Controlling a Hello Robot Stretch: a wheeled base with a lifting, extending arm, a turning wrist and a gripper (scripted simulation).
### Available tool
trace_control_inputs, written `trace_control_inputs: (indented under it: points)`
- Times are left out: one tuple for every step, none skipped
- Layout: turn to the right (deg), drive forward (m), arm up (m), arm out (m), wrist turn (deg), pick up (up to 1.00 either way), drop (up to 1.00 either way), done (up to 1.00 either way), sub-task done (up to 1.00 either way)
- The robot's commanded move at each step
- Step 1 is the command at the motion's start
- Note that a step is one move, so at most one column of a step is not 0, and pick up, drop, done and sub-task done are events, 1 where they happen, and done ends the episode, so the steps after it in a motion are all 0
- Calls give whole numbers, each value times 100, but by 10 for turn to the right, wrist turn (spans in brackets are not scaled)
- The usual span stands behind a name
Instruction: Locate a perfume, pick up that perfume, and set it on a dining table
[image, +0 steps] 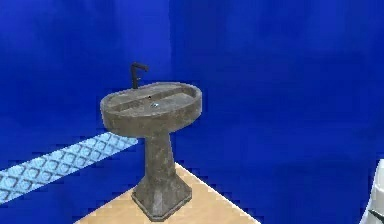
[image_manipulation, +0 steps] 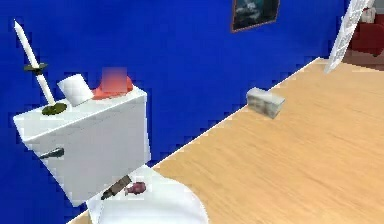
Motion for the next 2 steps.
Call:
trace_control_inputs:
  points:
    - [90, 0, 0, 0, 0, 0, 0, 0, 0]
    - [0, 35, 0, 0, 0, 0, 0, 0, 0]
